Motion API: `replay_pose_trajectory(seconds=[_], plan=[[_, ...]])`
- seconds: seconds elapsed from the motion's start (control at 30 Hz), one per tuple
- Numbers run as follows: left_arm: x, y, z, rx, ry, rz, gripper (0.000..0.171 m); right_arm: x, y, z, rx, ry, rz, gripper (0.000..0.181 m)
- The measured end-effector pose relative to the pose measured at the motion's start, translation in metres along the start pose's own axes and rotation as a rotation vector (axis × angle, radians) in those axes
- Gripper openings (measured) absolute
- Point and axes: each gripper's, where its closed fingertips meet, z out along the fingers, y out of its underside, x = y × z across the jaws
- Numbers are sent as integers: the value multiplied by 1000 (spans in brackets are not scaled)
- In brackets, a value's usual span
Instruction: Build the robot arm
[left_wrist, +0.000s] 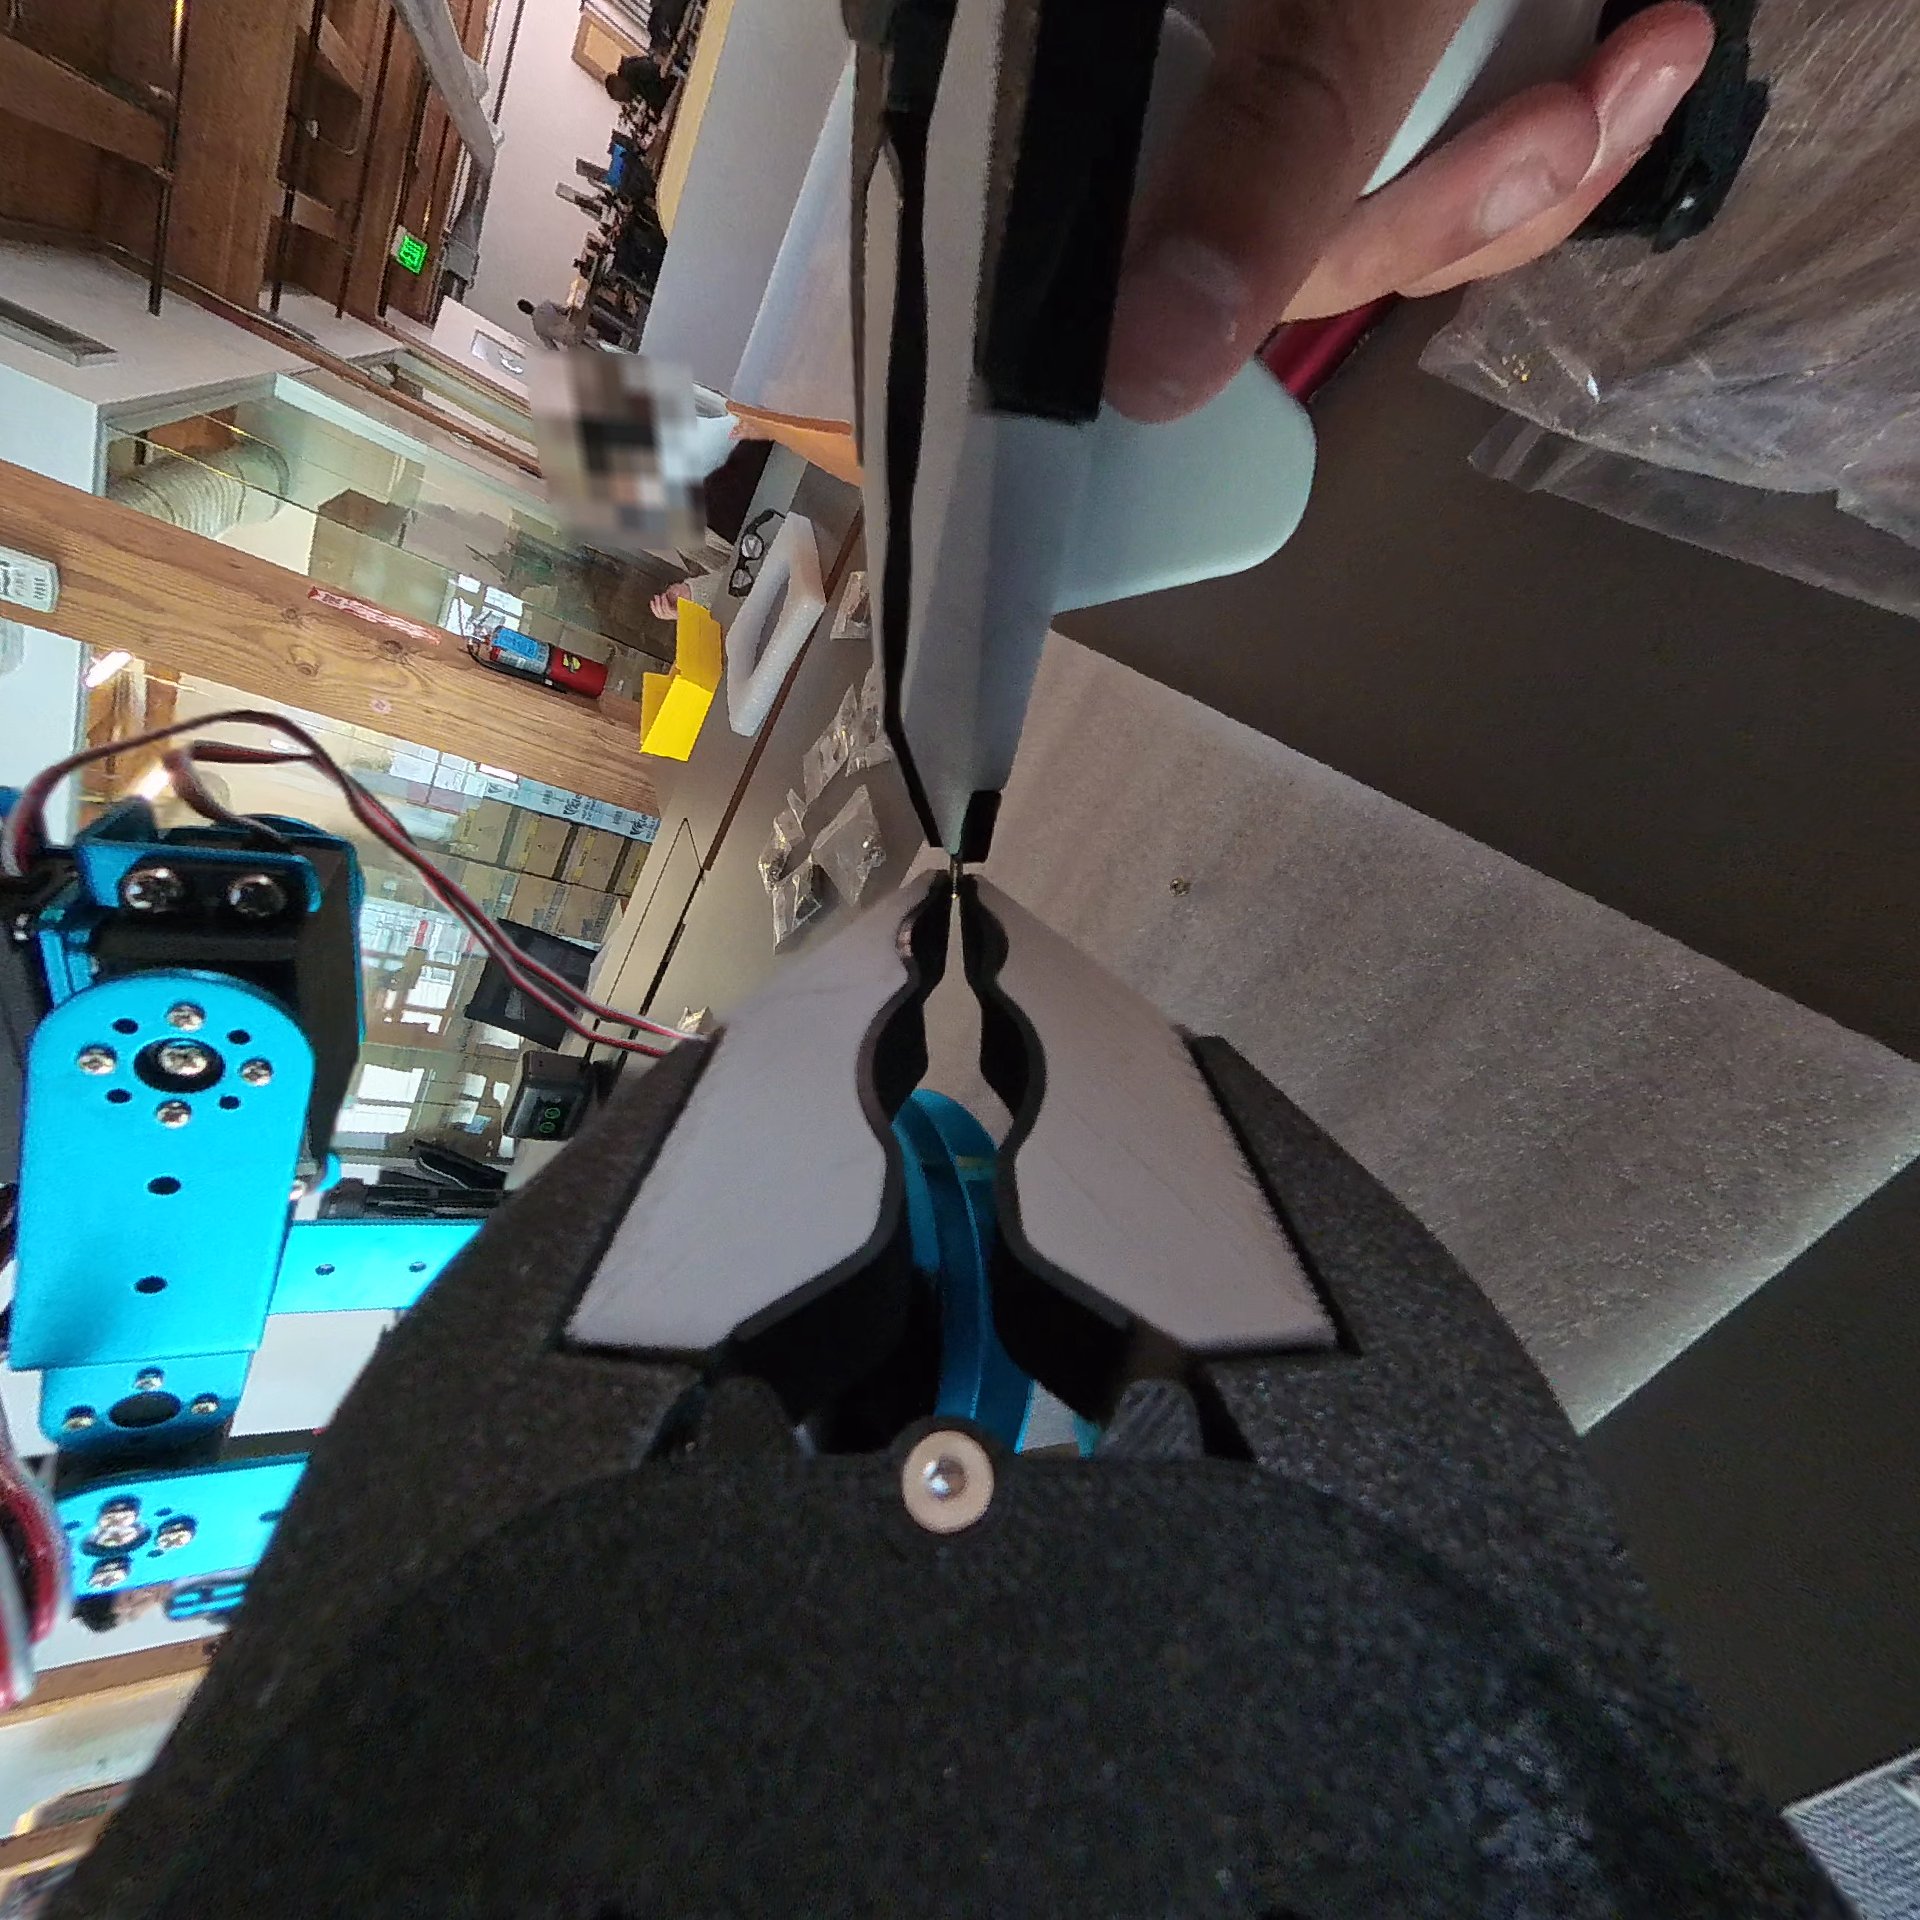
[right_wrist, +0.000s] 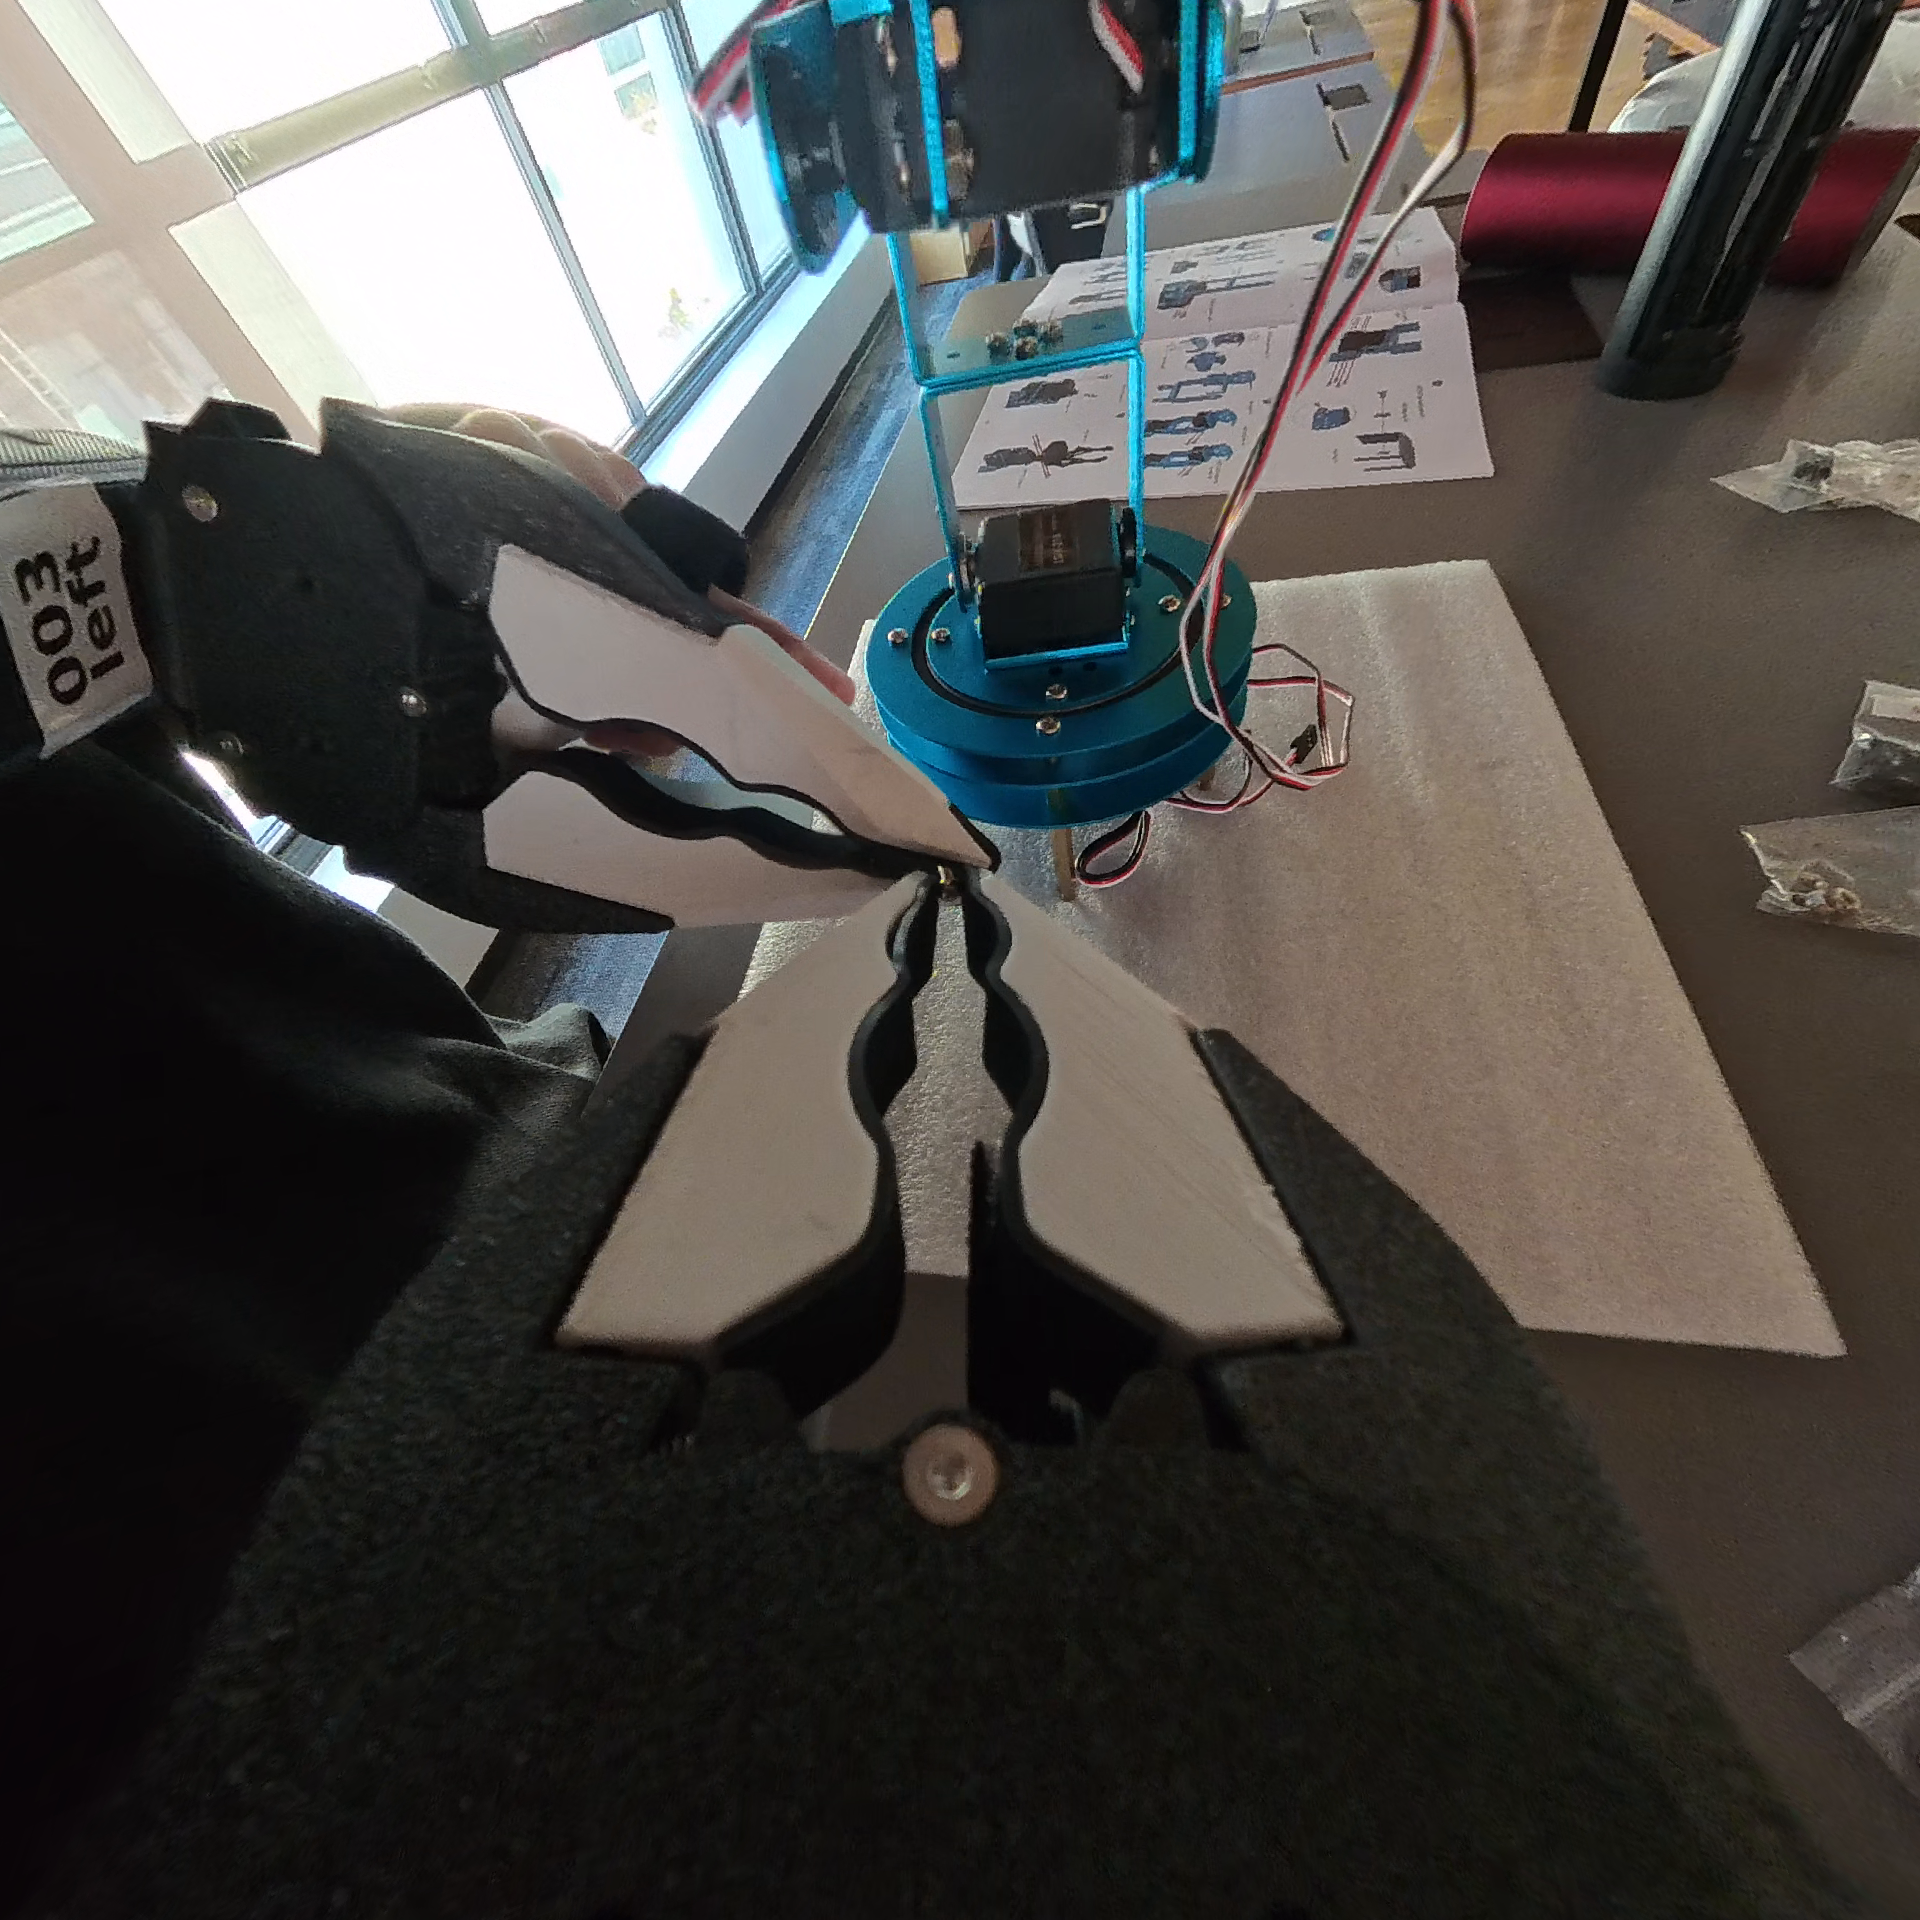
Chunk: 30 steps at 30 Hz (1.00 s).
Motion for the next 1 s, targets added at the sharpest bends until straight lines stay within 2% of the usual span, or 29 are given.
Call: replay_pose_trajectory(seconds=[0.1, 0.17, 0.3, 0.43, 0.57, 0.67, 0.77, 0.8, 0.9, 1.0], plan=[[-1, -1, -1, 2, -1, -32, 1, -1, -3, -1, 13, -7, 5, 3], [-2, 1, -1, -7, -12, -44, 14, -1, -5, -3, 23, -8, 2, 4], [-9, 9, -7, -29, -32, -84, 24, -2, -15, -11, 50, 5, -8, 3], [-30, 7, -34, 6, -75, -212, 26, 1, -59, -36, 126, 62, -67, 3], [-71, -15, -82, 153, -92, -446, 24, 7, -126, -64, 234, 134, -157, 3], [-124, -23, -113, 263, -127, -631, 25, 4, -163, -62, 277, 144, -236, 3], [-172, -15, -127, 330, -162, -785, 29, 0, -176, -42, 268, 101, -259, 2], [-180, -11, -124, 333, -133, -836, 41, -2, -180, -38, 278, 82, -255, 2], [-190, -2, -112, 337, -20, -941, 67, -2, -181, -26, 240, 65, -256, 3], [-197, 0, -105, 342, -14, -902, 67, -2, -183, -22, 220, 60, -269, 2]])
